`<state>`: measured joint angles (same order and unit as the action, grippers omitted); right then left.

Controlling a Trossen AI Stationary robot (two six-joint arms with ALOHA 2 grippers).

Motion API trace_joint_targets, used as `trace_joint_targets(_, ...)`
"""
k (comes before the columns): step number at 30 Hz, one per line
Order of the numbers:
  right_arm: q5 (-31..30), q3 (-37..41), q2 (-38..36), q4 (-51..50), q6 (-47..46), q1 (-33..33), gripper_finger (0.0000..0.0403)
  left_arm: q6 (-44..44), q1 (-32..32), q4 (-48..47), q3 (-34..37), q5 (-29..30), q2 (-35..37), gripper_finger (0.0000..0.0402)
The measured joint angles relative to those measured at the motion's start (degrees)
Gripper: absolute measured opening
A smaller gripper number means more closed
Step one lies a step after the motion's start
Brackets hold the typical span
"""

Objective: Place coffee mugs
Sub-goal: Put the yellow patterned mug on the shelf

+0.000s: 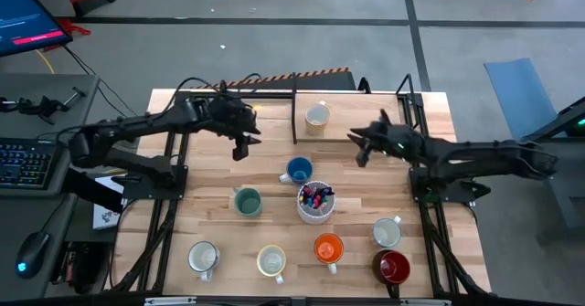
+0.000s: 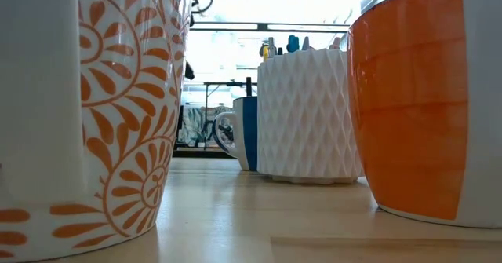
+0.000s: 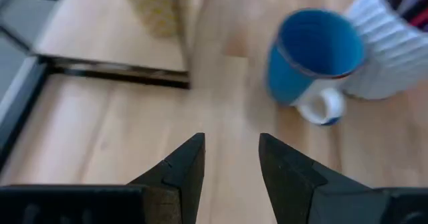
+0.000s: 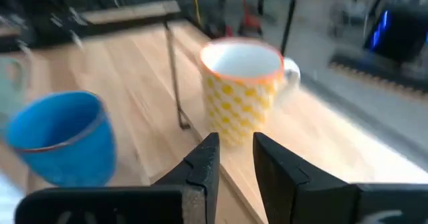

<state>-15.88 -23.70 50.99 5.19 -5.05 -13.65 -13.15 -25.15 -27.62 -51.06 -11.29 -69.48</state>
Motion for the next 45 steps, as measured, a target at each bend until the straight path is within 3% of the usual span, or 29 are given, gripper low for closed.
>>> trace_joint_targets(4,8.26,-7.91,10.73,-0.64,2.69,-4.20,0.0075,0.10,0.27,1.36,1.56,5.95,1.18,0.0131)
trace_joint_targets(7,13.21,-13.03,18.11,-1.77,4.48,-5.13,0.0075,0.52,0.31,2.31,2.55,7.13,1.04,0.0131)
trace_joint_targets(16,15.66,-19.25,32.82,-5.31,3.99,-4.98,0.0075,0.05,1.29,2.32,3.55,7.08,1.06,0.0131)
trace_joint_targets(45,10.34,-20.27,35.65,-2.43,5.53,-6.84,0.0075,-0.39,1.33,2.52,3.55,6.97,1.04,0.0131)
